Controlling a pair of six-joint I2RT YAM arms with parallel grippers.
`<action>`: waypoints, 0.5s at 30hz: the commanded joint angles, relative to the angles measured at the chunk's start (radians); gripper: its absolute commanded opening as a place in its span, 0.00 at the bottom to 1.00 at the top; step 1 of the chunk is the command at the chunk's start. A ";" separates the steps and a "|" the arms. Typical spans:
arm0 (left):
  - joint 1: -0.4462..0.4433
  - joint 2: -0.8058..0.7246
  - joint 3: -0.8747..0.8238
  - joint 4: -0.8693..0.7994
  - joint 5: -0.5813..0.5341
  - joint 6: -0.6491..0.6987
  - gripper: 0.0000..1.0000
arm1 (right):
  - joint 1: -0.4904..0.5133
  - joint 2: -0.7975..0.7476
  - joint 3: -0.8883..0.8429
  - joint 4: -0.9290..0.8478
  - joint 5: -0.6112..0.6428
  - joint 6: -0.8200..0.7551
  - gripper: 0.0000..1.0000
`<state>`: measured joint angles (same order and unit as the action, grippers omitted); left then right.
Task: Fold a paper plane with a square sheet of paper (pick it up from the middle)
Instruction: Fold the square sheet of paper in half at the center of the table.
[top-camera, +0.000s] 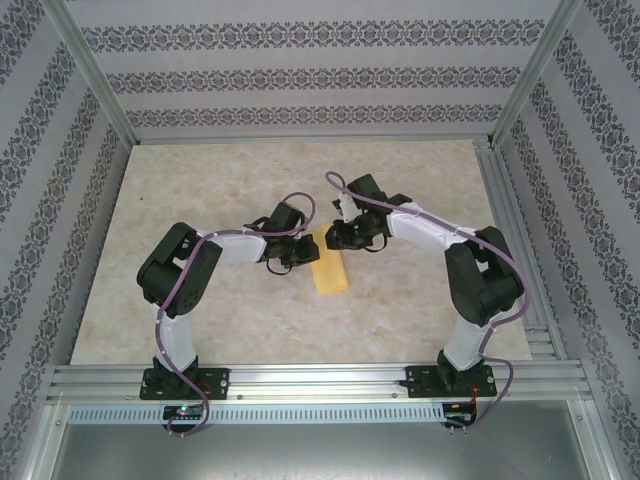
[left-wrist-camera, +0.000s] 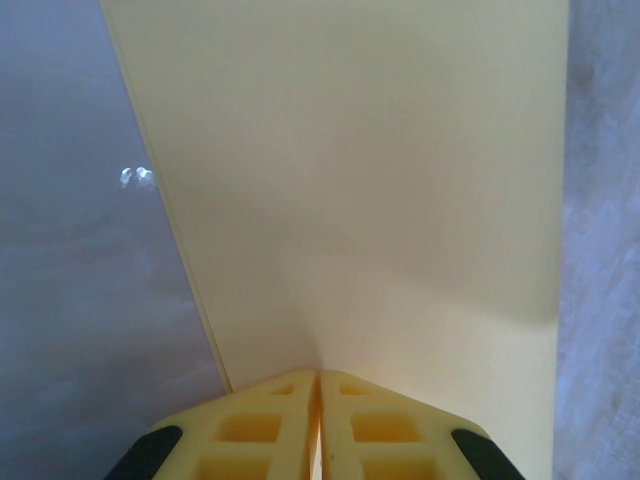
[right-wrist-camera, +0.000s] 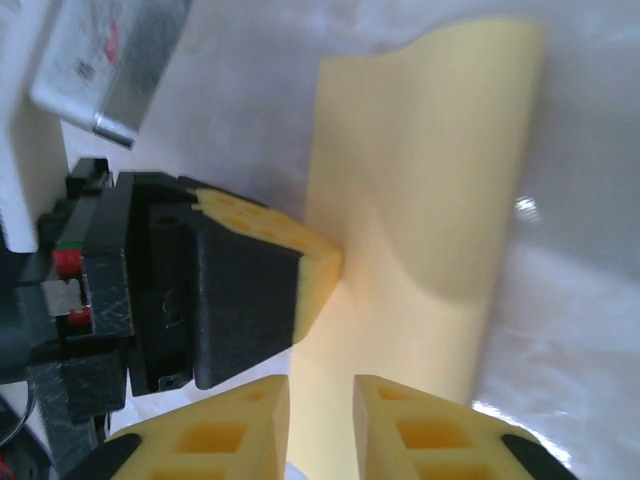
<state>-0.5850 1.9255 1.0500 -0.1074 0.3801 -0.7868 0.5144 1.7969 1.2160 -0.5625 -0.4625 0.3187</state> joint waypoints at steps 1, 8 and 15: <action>-0.021 0.064 -0.039 -0.098 -0.046 0.004 0.11 | 0.014 0.059 0.011 0.033 -0.063 0.008 0.19; -0.021 0.068 -0.044 -0.109 -0.053 0.012 0.11 | -0.025 0.123 -0.036 0.056 -0.025 0.008 0.16; -0.022 0.075 -0.050 -0.126 -0.066 0.032 0.10 | -0.063 0.161 -0.108 0.105 -0.041 0.019 0.14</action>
<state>-0.5850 1.9259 1.0481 -0.1070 0.3790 -0.7853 0.4580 1.9297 1.1343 -0.4896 -0.5034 0.3244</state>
